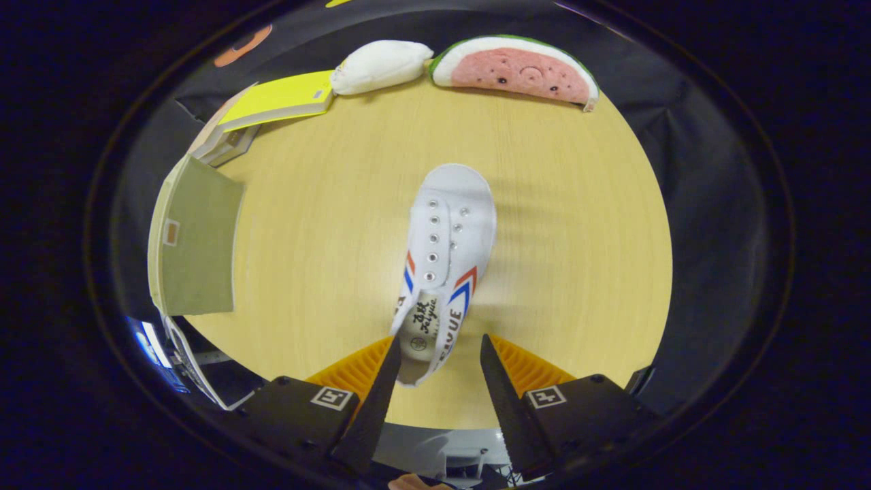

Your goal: Open the storage box then place both shoes into the box .Put the left shoe in first, then the right shoe, with the right side of both shoes facing outward in a uniform manner.

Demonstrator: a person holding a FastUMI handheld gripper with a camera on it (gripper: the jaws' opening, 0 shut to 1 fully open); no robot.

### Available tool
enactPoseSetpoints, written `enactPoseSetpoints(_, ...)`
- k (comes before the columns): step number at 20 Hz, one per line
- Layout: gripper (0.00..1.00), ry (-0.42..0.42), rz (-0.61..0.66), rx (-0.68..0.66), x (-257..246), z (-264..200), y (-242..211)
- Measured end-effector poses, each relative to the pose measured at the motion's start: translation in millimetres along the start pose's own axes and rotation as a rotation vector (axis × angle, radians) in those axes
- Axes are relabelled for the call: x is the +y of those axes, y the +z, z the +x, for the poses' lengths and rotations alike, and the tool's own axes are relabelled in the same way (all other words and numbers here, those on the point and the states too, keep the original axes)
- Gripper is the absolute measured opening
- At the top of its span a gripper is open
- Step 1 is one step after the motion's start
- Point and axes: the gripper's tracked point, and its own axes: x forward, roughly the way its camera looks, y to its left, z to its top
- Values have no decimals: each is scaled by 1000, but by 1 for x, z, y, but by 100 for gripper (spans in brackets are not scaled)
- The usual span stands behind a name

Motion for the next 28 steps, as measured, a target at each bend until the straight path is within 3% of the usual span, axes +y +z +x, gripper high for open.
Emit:
enactPoseSetpoints(6,75,-19,26,35,-14,41,13)
enactPoseSetpoints(9,68,40,46,52,-14,54,15)
enactPoseSetpoints(13,41,142,70,15,-4,61,15)
enactPoseSetpoints(14,25,157,86,3,-3,60,16)
enactPoseSetpoints(17,18,190,119,-21,-7,60,16)
enactPoseSetpoints(19,6,225,143,-36,-5,62,16)
enactPoseSetpoints(28,6,328,124,-118,24,6,10)
